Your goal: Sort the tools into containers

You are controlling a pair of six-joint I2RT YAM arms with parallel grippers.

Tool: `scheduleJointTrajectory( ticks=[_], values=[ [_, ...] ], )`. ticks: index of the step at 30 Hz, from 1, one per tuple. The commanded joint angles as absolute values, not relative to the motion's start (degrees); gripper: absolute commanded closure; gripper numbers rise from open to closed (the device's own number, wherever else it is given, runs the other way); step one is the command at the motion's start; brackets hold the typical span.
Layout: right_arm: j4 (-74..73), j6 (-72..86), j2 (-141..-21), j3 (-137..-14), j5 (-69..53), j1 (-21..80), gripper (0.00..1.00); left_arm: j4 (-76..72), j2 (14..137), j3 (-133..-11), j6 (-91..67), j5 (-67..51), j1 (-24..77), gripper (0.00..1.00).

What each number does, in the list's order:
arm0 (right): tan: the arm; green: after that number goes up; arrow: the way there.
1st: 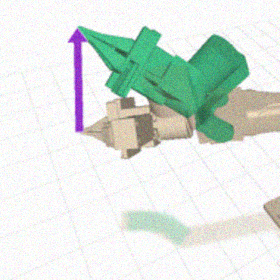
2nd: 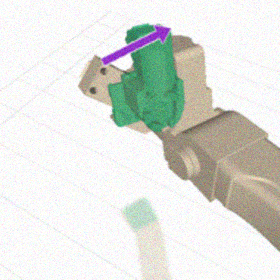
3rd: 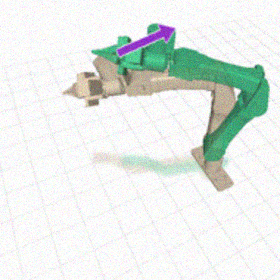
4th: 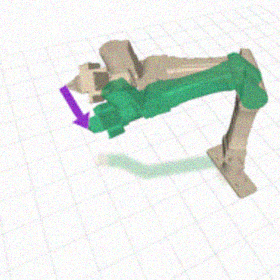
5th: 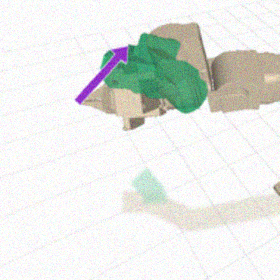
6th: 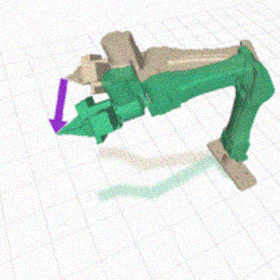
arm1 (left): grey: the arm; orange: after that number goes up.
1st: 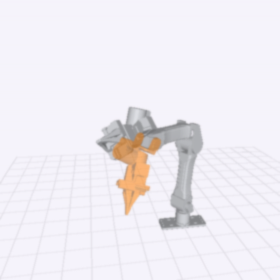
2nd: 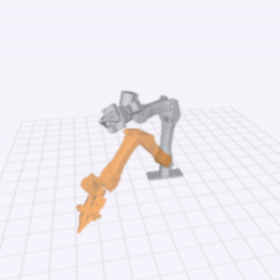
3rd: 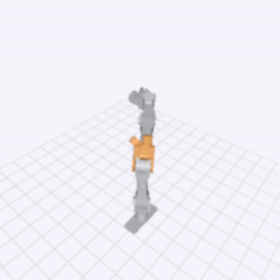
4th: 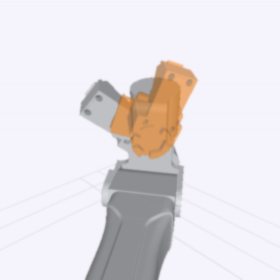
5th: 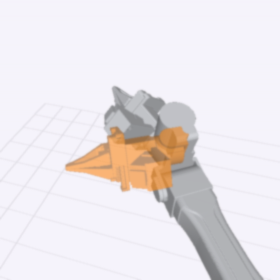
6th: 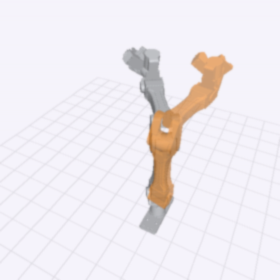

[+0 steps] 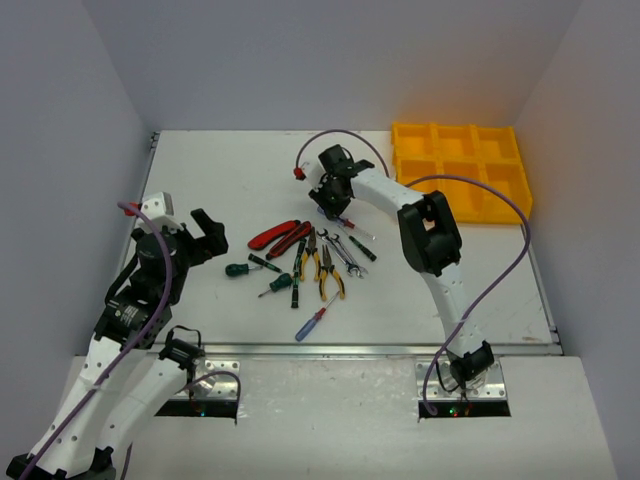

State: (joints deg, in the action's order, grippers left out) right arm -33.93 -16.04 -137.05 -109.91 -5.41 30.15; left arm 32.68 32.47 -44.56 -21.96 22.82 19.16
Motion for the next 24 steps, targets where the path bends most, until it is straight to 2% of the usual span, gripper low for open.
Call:
scheduleJointTrajectory(
  ticks=[1, 9, 14, 16, 20, 24],
  values=[
    [-29.25, -16.06, -133.85, -111.00, -0.69, 30.33, 1.00, 30.15, 32.32, -44.56, -21.80, 21.98, 19.60, 0.00],
    [-27.33, -14.62, -126.01, -115.27, 8.63, 29.73, 1.00, 30.15, 32.43, -44.56, -21.80, 21.97, 19.69, 0.00],
    [-24.75, -5.94, -122.54, -118.12, 9.75, 24.13, 1.00, 30.15, 32.11, -44.56, -21.80, 21.97, 19.60, 0.00],
    [-19.64, 2.91, -120.99, -117.40, 7.26, 20.17, 1.00, 30.15, 32.06, -44.47, -21.80, 21.89, 19.60, 0.00],
    [-8.13, 10.61, -120.06, -115.17, 5.79, 13.46, 1.00, 30.06, 31.90, -44.47, -21.79, 21.62, 19.60, 0.00],
    [3.75, 9.14, -124.57, -117.78, 16.25, 10.89, 1.00, 29.93, 32.04, -44.43, -21.71, 21.36, 19.60, 0.00]
  ],
)
